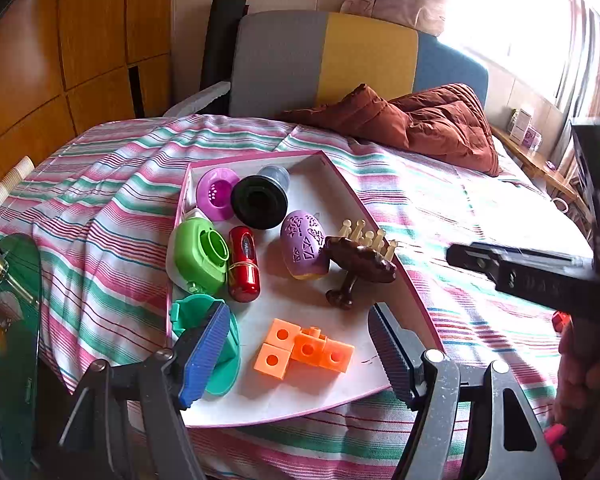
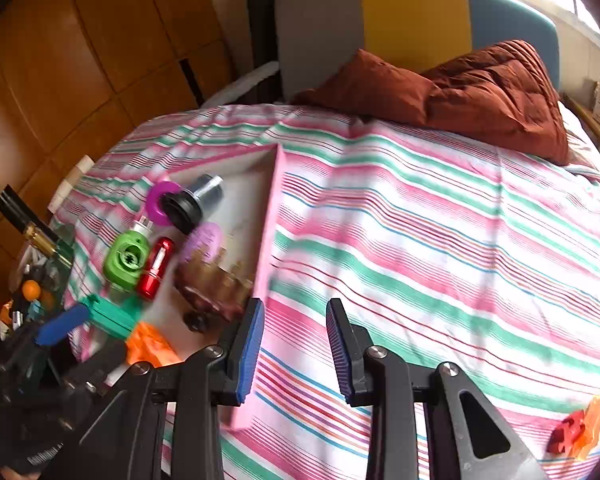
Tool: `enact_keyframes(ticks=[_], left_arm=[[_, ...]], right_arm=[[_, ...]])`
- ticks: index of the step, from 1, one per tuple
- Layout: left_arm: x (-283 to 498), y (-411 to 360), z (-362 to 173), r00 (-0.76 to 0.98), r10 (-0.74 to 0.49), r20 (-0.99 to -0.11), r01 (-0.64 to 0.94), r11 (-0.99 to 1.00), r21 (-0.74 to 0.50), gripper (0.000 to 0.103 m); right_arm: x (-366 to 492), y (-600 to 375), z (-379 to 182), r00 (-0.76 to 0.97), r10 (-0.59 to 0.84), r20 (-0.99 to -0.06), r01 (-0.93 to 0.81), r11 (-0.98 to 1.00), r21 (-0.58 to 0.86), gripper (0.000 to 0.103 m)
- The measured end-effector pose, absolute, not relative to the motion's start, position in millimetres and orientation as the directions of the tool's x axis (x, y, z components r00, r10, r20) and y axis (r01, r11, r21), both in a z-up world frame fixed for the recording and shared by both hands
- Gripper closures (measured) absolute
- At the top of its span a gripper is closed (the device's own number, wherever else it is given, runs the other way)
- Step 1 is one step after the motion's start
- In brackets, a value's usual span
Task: Organize rigid objects
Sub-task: 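Move both tools to the orange channel piece and red K puzzle piece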
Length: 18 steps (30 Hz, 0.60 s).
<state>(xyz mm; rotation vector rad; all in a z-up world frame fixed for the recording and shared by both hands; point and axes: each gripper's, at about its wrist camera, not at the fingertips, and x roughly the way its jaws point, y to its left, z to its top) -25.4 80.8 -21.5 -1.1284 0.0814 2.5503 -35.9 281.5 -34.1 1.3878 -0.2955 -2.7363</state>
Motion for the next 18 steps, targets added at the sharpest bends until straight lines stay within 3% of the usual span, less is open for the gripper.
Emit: enact_keyframes(ticks=[18], left_arm=[[-19.9, 90.3, -16.1, -0.627, 0.302, -0.718, -0.368, -0.927, -0.069, 0.03]], right_arm=[[3.5, 384.7, -43.6, -0.528, 0.055, -0.848, -0.272, -0.957, 0.107, 0.071]])
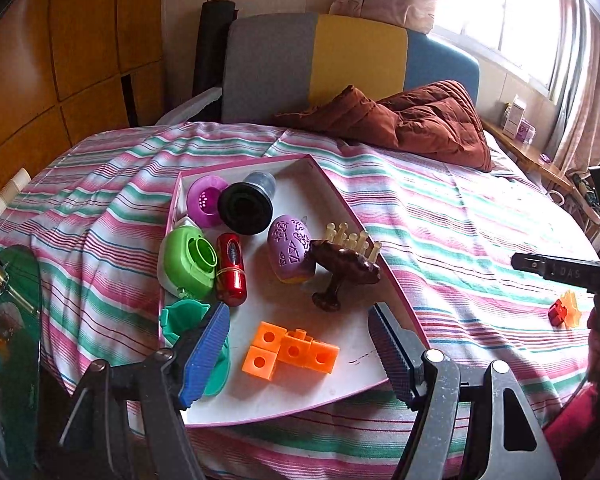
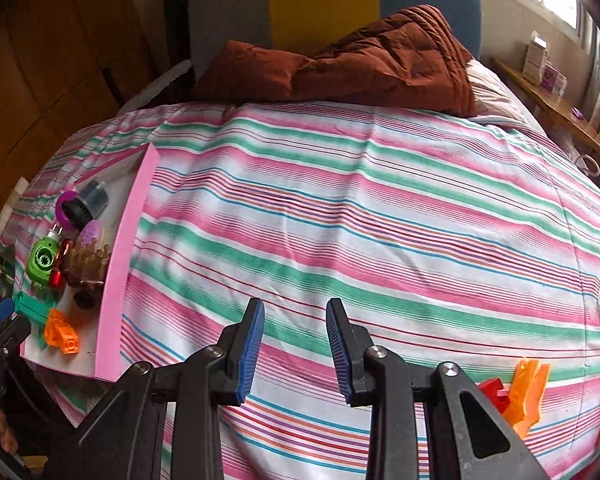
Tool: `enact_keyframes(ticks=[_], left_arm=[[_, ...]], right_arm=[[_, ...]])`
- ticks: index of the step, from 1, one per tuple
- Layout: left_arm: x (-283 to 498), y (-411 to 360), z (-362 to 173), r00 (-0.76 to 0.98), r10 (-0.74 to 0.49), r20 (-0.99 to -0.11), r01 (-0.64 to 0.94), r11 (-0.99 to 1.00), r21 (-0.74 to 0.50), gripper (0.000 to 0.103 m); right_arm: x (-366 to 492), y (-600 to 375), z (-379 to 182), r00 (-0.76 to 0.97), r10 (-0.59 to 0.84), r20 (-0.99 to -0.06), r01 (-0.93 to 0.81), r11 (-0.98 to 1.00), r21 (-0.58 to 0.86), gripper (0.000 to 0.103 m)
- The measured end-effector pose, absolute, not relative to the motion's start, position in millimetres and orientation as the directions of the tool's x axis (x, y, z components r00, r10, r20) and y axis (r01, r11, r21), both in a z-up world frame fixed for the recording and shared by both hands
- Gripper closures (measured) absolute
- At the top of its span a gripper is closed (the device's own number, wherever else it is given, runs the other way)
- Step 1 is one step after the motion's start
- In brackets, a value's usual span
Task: Organize rigid objects
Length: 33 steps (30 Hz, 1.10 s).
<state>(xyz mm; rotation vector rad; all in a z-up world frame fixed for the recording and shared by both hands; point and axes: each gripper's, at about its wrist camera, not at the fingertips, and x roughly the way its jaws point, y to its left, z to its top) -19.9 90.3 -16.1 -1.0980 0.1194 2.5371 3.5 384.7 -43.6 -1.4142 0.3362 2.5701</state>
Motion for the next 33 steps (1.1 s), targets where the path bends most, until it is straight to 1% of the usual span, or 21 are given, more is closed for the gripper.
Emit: enact_keyframes(ticks=[4, 7, 10, 12, 16, 22, 23, 24, 25, 29, 33], left_arm=[[-21.1, 89.0, -15.2, -0.621, 0.318, -0.716, -0.37, -0.925, -0.089, 0.03], [-19.9, 90.4, -14.2, -0.616, 0.331, -0.715, -0.384, -0.919, -0.095, 0.03], [-17.6, 94.2, -12.0, -0.614, 0.35, -0.707, -0.401, -0.91, -0.102, 0.03], [-16.6, 97.4, -11.3, -0.613, 0.355, -0.706, -0.41, -0.907, -0.1, 0.03], [-15.8, 102.7, -9.8, -0.605, 0.365, -0.708, -0.424, -0.9, -0.101, 0.03], [-14.9, 105.2, -8.4, -0.6, 0.377, -0.706, -0.432, -0.895, -0.11, 0.03], [-15.3, 105.3, -8.3, -0.597, 0.38, -0.707, -0.433, -0.894, -0.114, 0.029], [-15.5, 105.6, -8.2, -0.596, 0.382, -0.707, -0.433, -0.894, -0.117, 0.028], [-15.6, 106.0, -7.9, -0.596, 0.383, -0.706, -0.434, -0.893, -0.118, 0.027], [-14.7, 110.8, -6.2, -0.595, 0.391, -0.702, -0.447, -0.887, -0.114, 0.026], [-13.3, 116.4, -5.2, -0.592, 0.396, -0.702, -0.462, -0.88, -0.108, 0.026]], right_arm=[[22.3, 433.0, -38.2, -0.498, 0.121, -0.859, -0.419, -0.901, 0.115, 0.071], [44.4, 476.3, -33.7, -0.468, 0.181, -0.865, -0.562, -0.816, 0.134, 0.071], [68.2, 512.6, -35.3, -0.426, 0.206, -0.881, -0.674, -0.722, 0.157, 0.071], [79.4, 527.9, -40.2, -0.389, 0.212, -0.897, -0.72, -0.677, 0.153, 0.071], [93.9, 546.9, -60.0, -0.311, 0.17, -0.935, -0.795, -0.586, 0.158, 0.07], [86.8, 551.3, -91.0, -0.213, 0.058, -0.975, -0.828, -0.541, 0.148, 0.064], [85.3, 547.7, -92.5, -0.214, 0.061, -0.975, -0.824, -0.547, 0.146, 0.063], [83.7, 543.3, -90.5, -0.222, 0.071, -0.972, -0.816, -0.559, 0.146, 0.064], [81.9, 539.7, -90.4, -0.243, 0.049, -0.969, -0.806, -0.565, 0.173, 0.065], [69.0, 519.8, -89.4, -0.303, -0.022, -0.953, -0.756, -0.603, 0.254, 0.073], [50.4, 496.6, -90.5, -0.349, -0.098, -0.932, -0.697, -0.638, 0.328, 0.073]])
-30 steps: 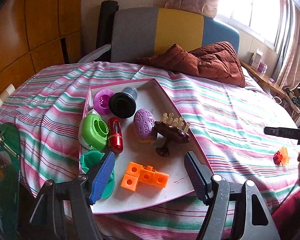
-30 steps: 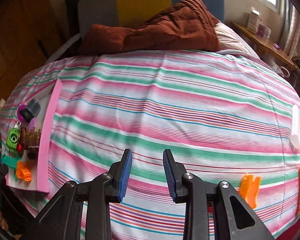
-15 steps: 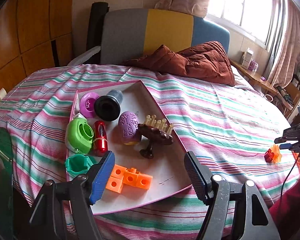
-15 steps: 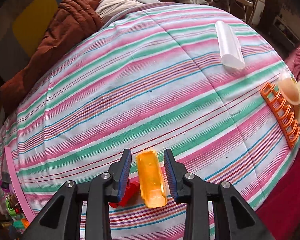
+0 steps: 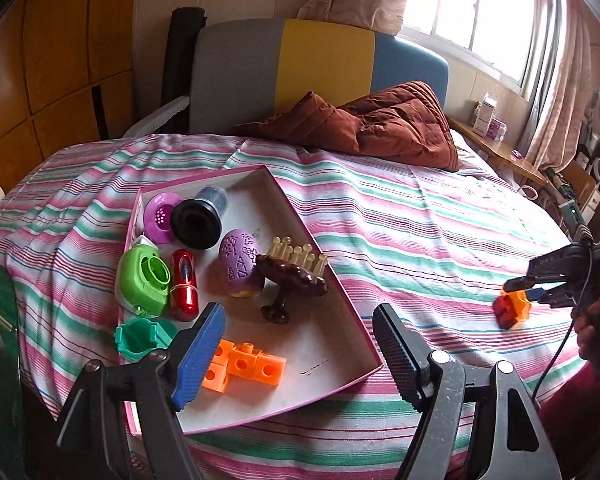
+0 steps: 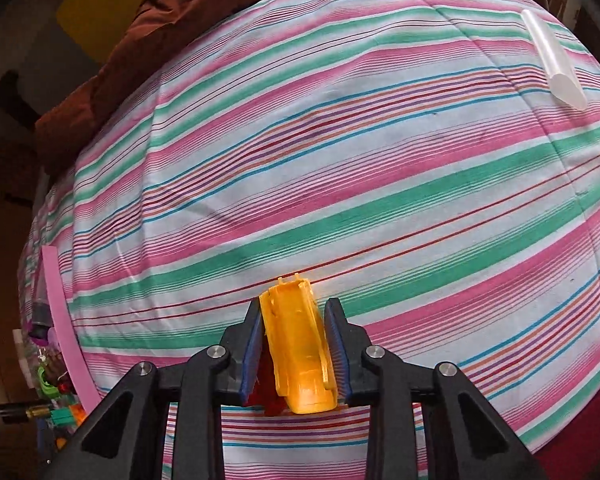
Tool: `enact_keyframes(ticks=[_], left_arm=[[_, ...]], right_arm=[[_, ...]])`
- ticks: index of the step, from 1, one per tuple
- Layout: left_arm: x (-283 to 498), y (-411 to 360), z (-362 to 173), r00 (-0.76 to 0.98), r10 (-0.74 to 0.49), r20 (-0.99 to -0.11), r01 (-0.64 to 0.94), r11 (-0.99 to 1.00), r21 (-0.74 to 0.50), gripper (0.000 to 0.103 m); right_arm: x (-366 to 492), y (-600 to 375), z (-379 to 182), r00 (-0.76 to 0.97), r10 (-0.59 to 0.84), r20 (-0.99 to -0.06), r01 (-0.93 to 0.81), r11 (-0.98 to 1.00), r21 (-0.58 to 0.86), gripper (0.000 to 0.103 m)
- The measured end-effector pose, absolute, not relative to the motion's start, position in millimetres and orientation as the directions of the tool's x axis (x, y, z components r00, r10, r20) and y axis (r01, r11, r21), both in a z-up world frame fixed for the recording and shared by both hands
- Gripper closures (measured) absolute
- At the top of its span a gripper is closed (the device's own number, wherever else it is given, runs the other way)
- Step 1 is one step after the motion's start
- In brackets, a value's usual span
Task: Organize rigid objects
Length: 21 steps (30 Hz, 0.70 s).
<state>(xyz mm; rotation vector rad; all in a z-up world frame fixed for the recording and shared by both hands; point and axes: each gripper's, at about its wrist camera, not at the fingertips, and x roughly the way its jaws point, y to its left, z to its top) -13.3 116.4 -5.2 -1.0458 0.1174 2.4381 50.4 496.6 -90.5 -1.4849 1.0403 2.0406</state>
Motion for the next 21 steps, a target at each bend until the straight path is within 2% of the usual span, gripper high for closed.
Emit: enact_keyframes(ticks=[7, 10, 16, 21], left_arm=[[-11.1, 125.9, -5.3, -0.584, 0.4, -0.706, -0.483, -0.871, -0.093, 0.026], [-10.0, 130.7, -5.1, -0.582, 0.399, -0.709, -0.493, -0.866, -0.083, 0.025], [-8.4, 143.8, -2.6, -0.575, 0.407, -0.709, -0.516, -0.853, -0.071, 0.025], [-5.1, 160.1, 0.1, -0.566, 0.416, -0.712, -0.539, -0.84, -0.063, 0.025]], right_arm=[[19.4, 465.6, -86.9, -0.358, -0.127, -0.925, -0.592, -0.736, 0.329, 0.071], [13.2, 468.4, -80.2, -0.379, -0.112, -0.918, -0.562, -0.761, 0.325, 0.065], [15.6, 485.5, -54.5, -0.441, 0.033, -0.897, -0.545, -0.804, 0.238, 0.06], [30.4, 510.1, -63.8, -0.474, 0.109, -0.874, -0.572, -0.793, 0.211, 0.06]])
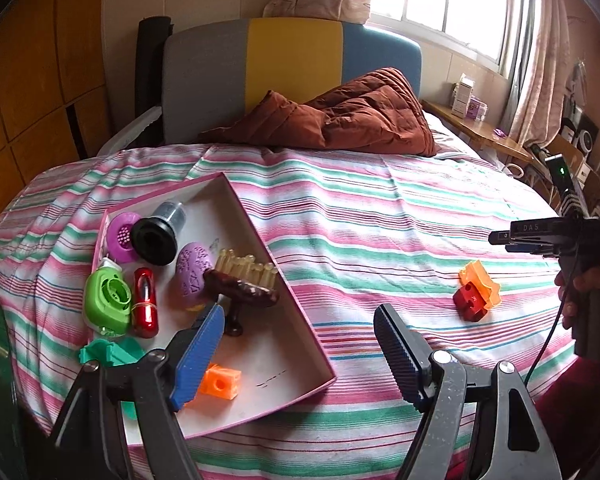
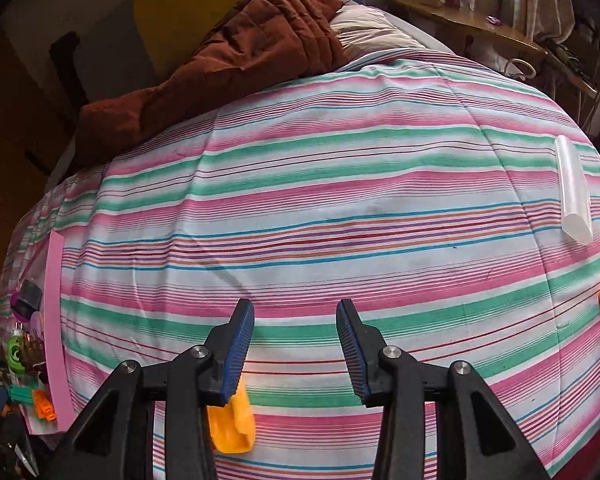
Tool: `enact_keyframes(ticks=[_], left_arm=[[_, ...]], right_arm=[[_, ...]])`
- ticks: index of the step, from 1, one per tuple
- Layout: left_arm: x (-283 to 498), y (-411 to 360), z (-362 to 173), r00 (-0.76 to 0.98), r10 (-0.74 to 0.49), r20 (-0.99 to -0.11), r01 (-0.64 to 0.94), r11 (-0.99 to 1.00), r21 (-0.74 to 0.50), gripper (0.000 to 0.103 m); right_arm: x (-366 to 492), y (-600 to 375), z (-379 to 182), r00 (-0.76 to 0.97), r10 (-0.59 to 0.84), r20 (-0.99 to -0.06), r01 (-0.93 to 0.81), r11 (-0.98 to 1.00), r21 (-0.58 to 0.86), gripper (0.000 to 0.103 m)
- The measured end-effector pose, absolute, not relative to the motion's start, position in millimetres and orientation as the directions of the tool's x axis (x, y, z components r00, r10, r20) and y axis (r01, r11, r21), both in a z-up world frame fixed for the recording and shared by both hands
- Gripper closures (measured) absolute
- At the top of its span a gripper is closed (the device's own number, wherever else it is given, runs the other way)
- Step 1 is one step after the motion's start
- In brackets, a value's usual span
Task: Organize rigid objects
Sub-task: 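Grasp the red K puzzle piece with the left gripper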
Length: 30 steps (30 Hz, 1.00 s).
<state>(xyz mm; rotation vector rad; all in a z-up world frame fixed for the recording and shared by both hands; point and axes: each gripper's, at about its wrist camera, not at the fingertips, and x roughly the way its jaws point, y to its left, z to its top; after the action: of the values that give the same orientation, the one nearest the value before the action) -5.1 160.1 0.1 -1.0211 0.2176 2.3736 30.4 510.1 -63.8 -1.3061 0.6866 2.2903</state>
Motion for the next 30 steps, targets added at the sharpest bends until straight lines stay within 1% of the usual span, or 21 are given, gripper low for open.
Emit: enact_keyframes(ticks=[2, 4, 8, 16, 25, 30], left_arm=[[-3.6, 166.8, 0.3, -0.561, 0.419, -0.714, -0.548, -0.834, -0.058, 0.025], [-2.7, 174.3, -0.4, -0.553, 0.422, -0.719, -0.558, -0.828, -0.056, 0.025], [-0.9, 189.4, -3.8, -0.537, 0.425, -0.729, -0.584, -0.811, -0.043, 0.025], [2.5, 218.4, -13.4, -0.501, 0.431, -0.75, -0.62, -0.784, -0.036, 0.025], [9.2, 241.0, -27.1, -0.46, 0.436, -0.773, -0.653, -0.756, -0.038, 0.025], [9.9, 247.3, -32.8, -0.451, 0.426, -0.784, -0.658, -0.753, -0.03, 0.025]], right_arm=[[34.1, 524.8, -71.6, -0.433, 0.108, -0.895, -0.634, -0.742, 0.217, 0.059], [41.9, 534.6, -67.0, -0.484, 0.098, -0.87, -0.648, -0.708, 0.281, 0.059], [43.2, 538.9, -64.2, -0.506, 0.1, -0.857, -0.658, -0.687, 0.308, 0.059], [34.6, 529.4, -63.7, -0.487, 0.113, -0.866, -0.634, -0.728, 0.261, 0.059], [29.9, 519.4, -59.1, -0.515, 0.091, -0.852, -0.587, -0.762, 0.274, 0.059], [24.3, 511.5, -60.4, -0.5, 0.096, -0.861, -0.569, -0.786, 0.243, 0.059]])
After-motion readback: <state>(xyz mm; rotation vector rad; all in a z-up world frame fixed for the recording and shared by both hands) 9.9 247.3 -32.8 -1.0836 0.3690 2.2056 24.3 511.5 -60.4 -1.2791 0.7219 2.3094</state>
